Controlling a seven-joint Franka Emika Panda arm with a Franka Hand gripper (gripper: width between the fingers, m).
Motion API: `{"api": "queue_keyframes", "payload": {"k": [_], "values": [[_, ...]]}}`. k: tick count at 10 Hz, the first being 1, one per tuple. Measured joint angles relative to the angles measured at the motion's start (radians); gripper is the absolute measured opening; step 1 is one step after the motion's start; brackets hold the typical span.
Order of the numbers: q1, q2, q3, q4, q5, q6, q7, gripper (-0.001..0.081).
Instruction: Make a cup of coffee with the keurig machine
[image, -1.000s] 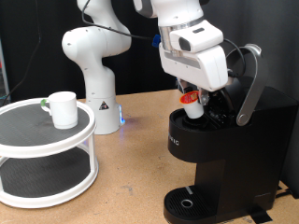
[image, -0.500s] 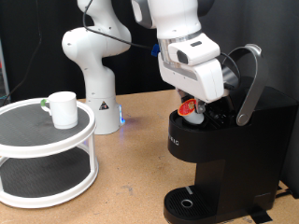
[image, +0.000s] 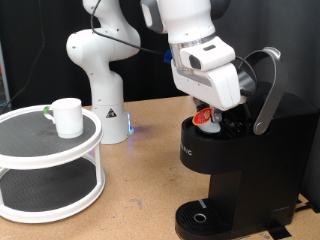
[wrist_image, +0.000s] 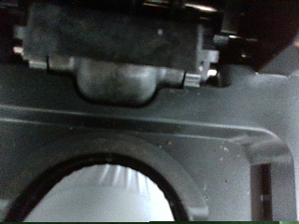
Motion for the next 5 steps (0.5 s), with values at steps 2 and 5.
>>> {"api": "queue_keyframes", "payload": {"k": [2, 5], "values": [[0.0, 0.002, 0.005, -0.004, 0.007, 0.018, 0.0, 0.0434], [0.0, 0.006, 0.008, -0.005, 0.008, 0.022, 0.0, 0.0434]]}}
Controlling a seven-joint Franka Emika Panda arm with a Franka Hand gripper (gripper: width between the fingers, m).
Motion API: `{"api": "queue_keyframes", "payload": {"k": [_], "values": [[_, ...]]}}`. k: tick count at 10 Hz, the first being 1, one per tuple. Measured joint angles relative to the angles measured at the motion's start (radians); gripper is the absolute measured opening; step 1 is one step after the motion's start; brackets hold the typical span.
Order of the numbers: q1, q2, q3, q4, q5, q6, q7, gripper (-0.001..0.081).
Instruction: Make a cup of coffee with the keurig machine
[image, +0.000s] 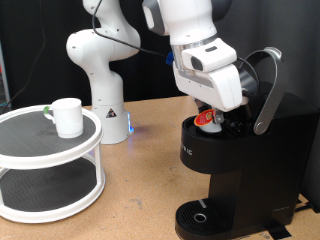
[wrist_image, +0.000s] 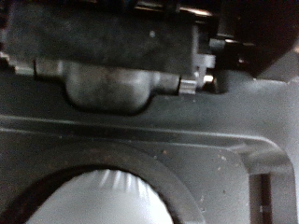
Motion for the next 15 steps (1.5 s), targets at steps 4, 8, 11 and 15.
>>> {"api": "queue_keyframes", "payload": {"k": [4, 8, 11, 15], "values": [[0.0, 0.034, 0.008, -0.001, -0.001, 0.016, 0.001, 0.0585], [0.0, 0.053, 0.014, 0.002, 0.012, 0.049, 0.002, 0.0793], [0.001, 0.053, 0.016, 0.004, 0.045, 0.049, -0.007, 0.0805], [0.001, 0.041, 0.017, 0.003, 0.073, 0.047, -0.014, 0.0805]]}}
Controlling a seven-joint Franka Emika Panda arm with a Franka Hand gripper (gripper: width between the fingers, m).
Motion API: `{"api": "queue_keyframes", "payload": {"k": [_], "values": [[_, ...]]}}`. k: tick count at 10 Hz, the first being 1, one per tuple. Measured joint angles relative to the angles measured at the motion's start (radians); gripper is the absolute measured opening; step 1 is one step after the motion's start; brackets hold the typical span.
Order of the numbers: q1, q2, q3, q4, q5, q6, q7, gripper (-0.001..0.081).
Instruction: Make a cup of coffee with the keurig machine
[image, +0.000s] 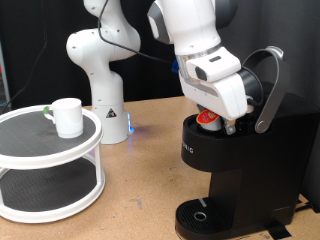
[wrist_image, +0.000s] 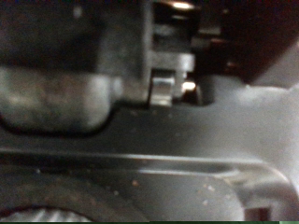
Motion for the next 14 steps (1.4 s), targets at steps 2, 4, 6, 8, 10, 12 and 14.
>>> {"api": "queue_keyframes", "payload": {"k": [2, 4, 6, 8, 10, 12, 14], "values": [[-0.001, -0.009, 0.0, 0.0, 0.0, -0.001, 0.0, 0.0805], [-0.003, -0.019, -0.002, -0.001, 0.0, -0.001, 0.0, 0.0805], [-0.007, -0.03, -0.004, -0.002, 0.0, -0.005, 0.001, 0.0805], [-0.011, -0.039, -0.007, -0.002, 0.0, -0.013, 0.001, 0.0805], [-0.019, -0.052, -0.008, -0.002, -0.013, -0.04, 0.011, 0.0805], [-0.035, -0.069, -0.008, -0.011, -0.06, -0.064, 0.062, 0.0805], [-0.051, -0.088, -0.011, -0.033, -0.082, -0.064, 0.082, 0.0805]]}}
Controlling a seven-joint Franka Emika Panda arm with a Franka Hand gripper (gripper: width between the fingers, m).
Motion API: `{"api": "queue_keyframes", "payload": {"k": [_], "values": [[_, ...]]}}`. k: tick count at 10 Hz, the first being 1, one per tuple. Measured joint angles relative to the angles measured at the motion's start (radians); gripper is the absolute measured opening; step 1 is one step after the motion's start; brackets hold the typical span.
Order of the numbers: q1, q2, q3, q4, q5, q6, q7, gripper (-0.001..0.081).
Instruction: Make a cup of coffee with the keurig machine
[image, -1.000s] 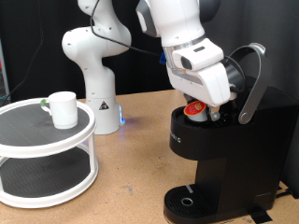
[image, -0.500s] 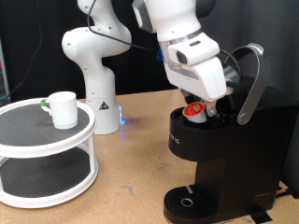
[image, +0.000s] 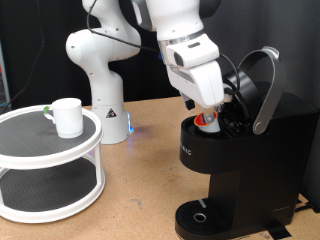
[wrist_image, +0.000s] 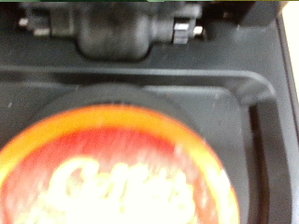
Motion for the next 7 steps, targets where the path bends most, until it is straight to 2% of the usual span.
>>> {"api": "queue_keyframes", "payload": {"k": [2, 5, 7], "values": [[-0.006, -0.013, -0.012, -0.007, 0.017, 0.0, -0.031, 0.0805], [-0.006, -0.042, -0.034, 0.001, 0.074, -0.097, -0.195, 0.0805], [-0.005, -0.069, -0.031, -0.004, 0.074, -0.12, -0.224, 0.0805]]}}
